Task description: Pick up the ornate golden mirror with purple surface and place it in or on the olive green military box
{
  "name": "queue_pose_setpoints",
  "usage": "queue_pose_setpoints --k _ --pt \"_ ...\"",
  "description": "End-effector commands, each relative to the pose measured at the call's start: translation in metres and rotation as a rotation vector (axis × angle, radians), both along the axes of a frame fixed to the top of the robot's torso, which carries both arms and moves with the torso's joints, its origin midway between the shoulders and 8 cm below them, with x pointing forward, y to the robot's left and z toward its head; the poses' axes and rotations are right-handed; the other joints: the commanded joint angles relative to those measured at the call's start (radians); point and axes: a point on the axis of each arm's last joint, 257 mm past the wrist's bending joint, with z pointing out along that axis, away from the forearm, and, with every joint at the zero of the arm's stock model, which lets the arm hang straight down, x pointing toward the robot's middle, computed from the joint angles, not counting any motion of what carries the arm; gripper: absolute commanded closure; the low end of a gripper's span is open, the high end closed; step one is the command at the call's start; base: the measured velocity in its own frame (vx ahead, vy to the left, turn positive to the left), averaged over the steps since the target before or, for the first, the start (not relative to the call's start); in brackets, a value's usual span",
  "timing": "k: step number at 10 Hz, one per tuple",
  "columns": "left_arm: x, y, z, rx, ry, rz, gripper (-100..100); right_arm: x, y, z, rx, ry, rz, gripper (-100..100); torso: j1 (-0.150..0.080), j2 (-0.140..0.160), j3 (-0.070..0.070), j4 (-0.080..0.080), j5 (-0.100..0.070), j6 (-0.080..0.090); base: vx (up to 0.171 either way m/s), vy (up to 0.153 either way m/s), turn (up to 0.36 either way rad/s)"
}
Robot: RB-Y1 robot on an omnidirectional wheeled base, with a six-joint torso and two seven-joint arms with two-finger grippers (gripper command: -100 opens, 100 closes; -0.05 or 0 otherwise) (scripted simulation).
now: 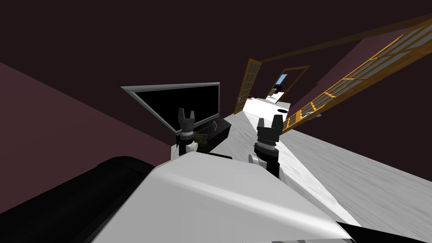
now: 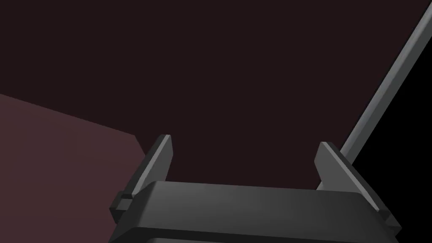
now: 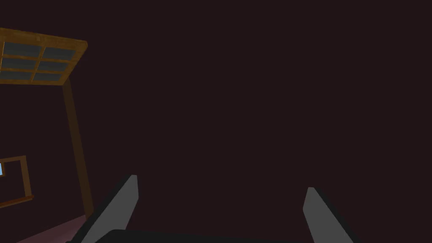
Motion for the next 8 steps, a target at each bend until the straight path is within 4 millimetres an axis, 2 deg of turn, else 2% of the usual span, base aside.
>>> queue_pose_setpoints --k 1,4,7,8 --pt "0.004 -0.004 -0.005 0.028 0.024 -0.014 -100 0.000 0.000 0.000 0.000 0.000 0.000 0 0.000 0.000 0.000 0.000 0.000 0.000 0.007 -0.018 -0.005" --pt "0.019 -0.010 -0.021 0.073 0.103 -0.035 -100 0.000 0.000 0.000 0.000 0.000 0.000 0 -0.004 -0.002 -0.001 0.000 -0.001 0.000 0.027 -0.067 -0.001" --pt "0.038 -0.013 -0.044 0.091 0.209 -0.045 -100 0.000 0.000 0.000 0.000 0.000 0.000 0 -0.009 -0.003 -0.002 -0.001 -0.002 0.000 0.040 -0.140 0.007" --pt "0.040 -0.013 -0.046 0.089 0.218 -0.044 -100 0.000 0.000 0.000 0.000 0.000 0.000 0 -0.011 -0.003 -0.002 -0.001 -0.002 0.000 0.031 -0.105 0.012"
